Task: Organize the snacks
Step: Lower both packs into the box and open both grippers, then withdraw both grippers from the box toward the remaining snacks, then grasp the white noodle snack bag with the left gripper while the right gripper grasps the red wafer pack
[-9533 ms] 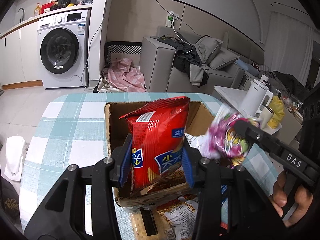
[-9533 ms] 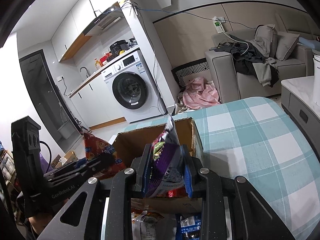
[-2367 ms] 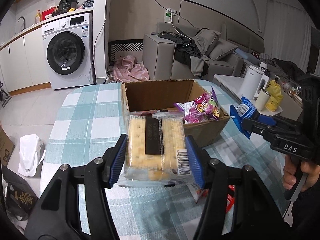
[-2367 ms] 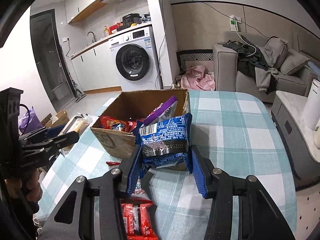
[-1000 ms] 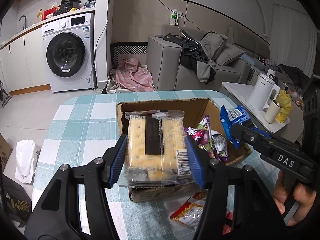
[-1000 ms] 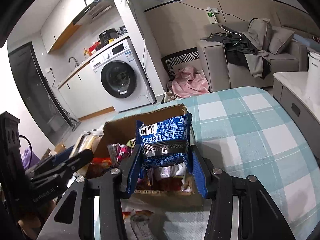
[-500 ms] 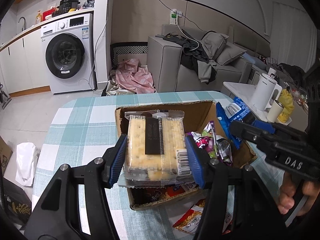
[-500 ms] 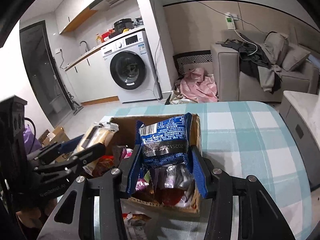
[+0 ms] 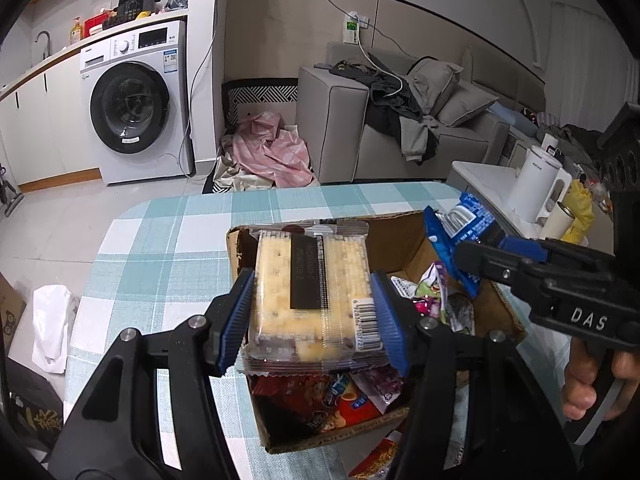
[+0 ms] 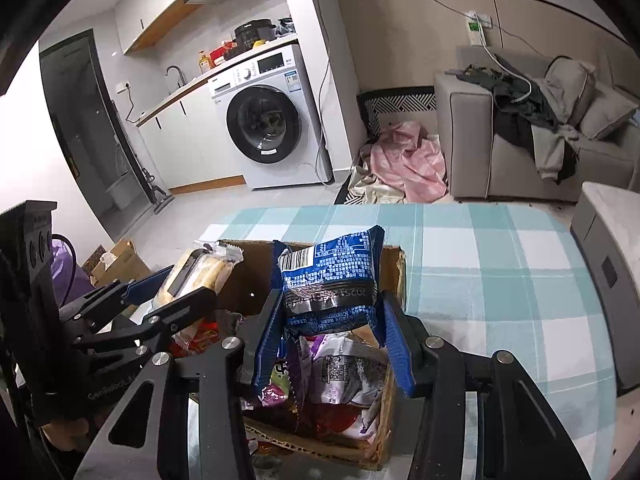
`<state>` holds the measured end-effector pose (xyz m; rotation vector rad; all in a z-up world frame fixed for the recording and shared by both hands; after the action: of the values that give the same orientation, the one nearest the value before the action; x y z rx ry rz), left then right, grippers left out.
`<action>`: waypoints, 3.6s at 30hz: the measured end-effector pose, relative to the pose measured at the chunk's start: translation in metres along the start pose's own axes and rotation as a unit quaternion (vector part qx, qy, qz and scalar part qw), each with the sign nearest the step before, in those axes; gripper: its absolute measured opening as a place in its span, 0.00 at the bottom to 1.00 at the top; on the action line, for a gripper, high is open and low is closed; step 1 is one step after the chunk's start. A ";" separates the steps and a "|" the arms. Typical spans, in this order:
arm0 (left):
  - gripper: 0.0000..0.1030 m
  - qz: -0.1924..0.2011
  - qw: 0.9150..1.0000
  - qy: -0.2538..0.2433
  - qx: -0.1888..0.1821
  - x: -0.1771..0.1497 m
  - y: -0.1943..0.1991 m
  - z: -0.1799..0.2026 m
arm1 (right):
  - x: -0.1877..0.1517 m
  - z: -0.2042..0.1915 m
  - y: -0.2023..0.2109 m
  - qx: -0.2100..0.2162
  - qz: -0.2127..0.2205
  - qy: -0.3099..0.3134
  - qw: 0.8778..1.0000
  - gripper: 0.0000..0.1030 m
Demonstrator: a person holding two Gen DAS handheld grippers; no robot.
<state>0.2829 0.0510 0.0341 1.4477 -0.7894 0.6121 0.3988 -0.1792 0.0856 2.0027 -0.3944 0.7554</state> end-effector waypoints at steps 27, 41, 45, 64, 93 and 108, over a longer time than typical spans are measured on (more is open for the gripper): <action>0.99 0.000 1.000 0.011 0.021 -0.043 0.078 0.011 | -0.040 0.015 0.068 -0.001 0.018 -0.004 1.000 1.00; 0.99 -0.010 1.000 0.013 0.022 -0.075 0.118 0.023 | -0.078 0.012 0.083 -0.019 -0.009 0.005 1.000 1.00; 0.99 -0.015 1.000 0.008 0.025 -0.085 0.122 0.029 | -0.095 0.015 0.084 -0.017 -0.019 0.001 1.000 1.00; 0.99 -0.041 0.999 -0.007 0.008 -0.130 0.106 0.056 | -0.168 0.024 0.066 -0.026 -0.081 0.011 0.996 1.00; 0.99 -0.069 0.998 -0.008 0.006 -0.143 0.087 0.059 | -0.212 0.039 0.045 -0.073 -0.135 0.038 0.987 1.00; 0.99 -0.106 0.994 -0.015 -0.025 -0.133 0.047 0.084 | -0.188 0.084 0.044 -0.108 -0.118 0.003 0.987 0.99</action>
<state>0.1554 -0.0174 -0.0442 1.4749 -0.6583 0.4075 0.2615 -0.2785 -0.0400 1.8036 -0.2212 0.5455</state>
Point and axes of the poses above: each gripper's, at about its wrist camera, not at the fingertips, and y roughly against the way its jaws point, z to its right, x to its top, the point moved 5 cm from there along -y, roughly the way its jaws point, and after that the axes turned 11 degrees about -y, right-handed, at the moved point
